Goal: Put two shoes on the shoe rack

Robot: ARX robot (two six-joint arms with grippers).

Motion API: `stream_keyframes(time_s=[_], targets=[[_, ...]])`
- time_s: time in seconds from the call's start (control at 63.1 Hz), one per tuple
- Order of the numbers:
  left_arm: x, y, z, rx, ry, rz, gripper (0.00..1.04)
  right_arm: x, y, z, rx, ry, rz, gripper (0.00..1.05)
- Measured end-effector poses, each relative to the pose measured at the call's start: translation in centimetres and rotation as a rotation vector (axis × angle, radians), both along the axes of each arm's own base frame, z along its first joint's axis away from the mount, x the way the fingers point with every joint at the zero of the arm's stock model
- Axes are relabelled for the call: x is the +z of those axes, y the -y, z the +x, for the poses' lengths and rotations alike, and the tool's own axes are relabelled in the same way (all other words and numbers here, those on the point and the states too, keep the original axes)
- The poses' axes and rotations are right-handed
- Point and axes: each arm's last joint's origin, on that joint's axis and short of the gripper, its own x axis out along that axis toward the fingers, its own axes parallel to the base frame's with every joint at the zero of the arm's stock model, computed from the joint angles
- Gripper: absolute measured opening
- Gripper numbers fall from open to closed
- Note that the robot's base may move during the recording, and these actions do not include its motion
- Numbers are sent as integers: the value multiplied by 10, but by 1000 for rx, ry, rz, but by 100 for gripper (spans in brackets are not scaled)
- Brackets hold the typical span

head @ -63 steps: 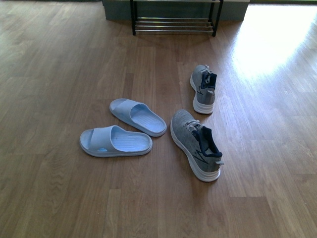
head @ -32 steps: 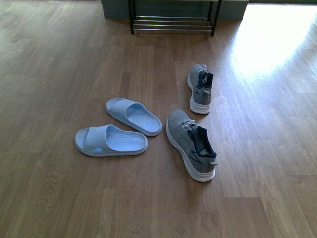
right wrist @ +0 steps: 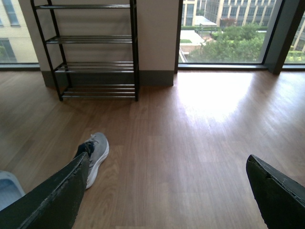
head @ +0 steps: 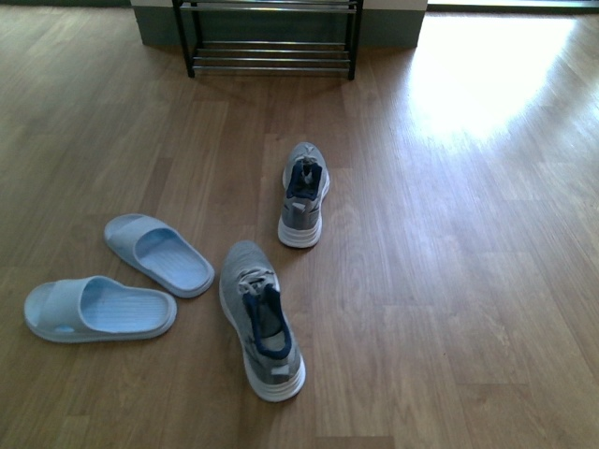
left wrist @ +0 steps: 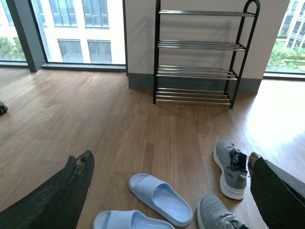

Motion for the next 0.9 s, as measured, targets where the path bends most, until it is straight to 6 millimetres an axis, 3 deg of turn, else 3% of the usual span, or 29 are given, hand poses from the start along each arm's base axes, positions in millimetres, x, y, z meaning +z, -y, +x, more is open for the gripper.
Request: stream_keyframes(time_s=[0.333, 0.396, 0.459, 0.539, 0.602, 0.681, 0.745, 0.824, 0.903], targets=[[0, 0, 0, -1, 0, 0, 95, 0, 0, 0, -2, -3, 0, 96], [-1, 0, 2, 126, -114, -78, 95, 0, 0, 0, -2, -2, 0, 96], [8, 3, 17, 283, -193, -233, 95, 0, 0, 0, -2, -2, 0, 96], [18, 9, 50, 295, -236, -385, 95, 0, 0, 0, 1, -2, 0, 96], [15, 16, 82, 254, -312, -454, 95, 0, 0, 0, 1, -2, 0, 96], [-9, 28, 123, 207, -484, -467, 95, 0, 0, 0, 1, -2, 0, 96], [-58, 41, 156, 212, -722, -411, 95, 0, 0, 0, 1, -2, 0, 96], [-115, 58, 172, 158, -967, -346, 95, 0, 0, 0, 1, -2, 0, 96], [-144, 69, 183, 114, -1064, -331, 95, 0, 0, 0, 1, -2, 0, 96]])
